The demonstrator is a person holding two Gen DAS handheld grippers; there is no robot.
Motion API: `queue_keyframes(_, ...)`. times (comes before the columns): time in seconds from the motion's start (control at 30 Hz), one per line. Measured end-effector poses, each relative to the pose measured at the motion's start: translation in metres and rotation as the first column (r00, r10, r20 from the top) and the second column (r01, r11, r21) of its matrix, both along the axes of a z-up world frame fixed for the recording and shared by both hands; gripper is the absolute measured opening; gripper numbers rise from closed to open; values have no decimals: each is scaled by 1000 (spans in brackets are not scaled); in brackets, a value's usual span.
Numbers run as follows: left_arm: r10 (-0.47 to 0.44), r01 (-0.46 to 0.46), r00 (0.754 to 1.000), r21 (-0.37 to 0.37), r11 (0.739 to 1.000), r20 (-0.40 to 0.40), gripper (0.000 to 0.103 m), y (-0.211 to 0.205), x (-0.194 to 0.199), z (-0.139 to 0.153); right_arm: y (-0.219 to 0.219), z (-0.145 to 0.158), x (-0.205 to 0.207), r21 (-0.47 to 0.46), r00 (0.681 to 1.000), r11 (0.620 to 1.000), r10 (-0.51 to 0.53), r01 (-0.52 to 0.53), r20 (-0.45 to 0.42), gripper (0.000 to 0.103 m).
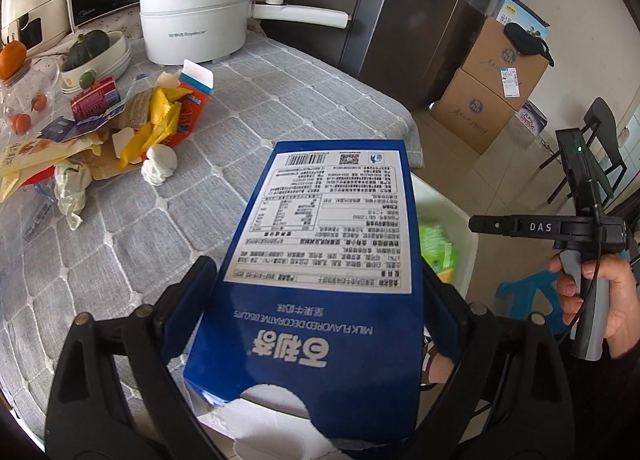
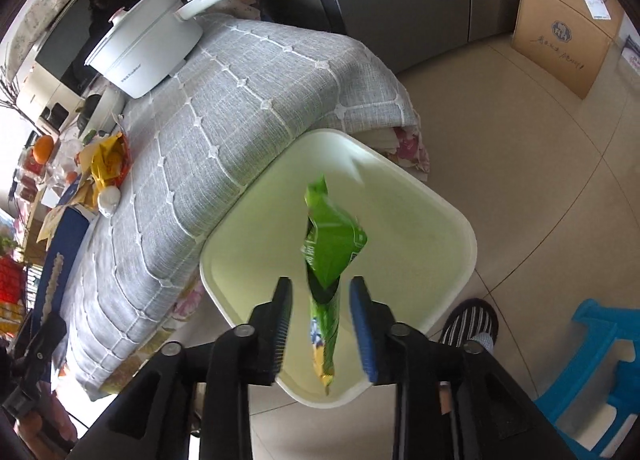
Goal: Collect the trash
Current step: 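Carry the green snack bag with the right gripper and drop it into the white bin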
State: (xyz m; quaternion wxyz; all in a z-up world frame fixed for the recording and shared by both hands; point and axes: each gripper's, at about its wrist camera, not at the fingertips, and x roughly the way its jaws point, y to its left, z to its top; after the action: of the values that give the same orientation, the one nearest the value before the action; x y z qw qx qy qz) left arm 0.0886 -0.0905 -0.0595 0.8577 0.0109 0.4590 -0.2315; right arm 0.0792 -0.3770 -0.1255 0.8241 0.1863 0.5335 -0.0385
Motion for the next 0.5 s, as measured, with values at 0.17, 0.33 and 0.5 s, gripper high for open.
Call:
queue_keyframes(0.17,-64,64,998,16,998,-21,95,-35,3,-10,-13,15,-8,-5,999,999,-32,33,42,58)
queue_keyframes(0.33,-134,135,990,41,990,-39,95,-74,6,-26,-32,22,-19,-22,996,997,-72,73,59,63)
queue_keyframes(0.5,-186,189,982,76,979,-34,95,-106,8,-43,-47,21,-27,-74,994,993,-90,94,55,64)
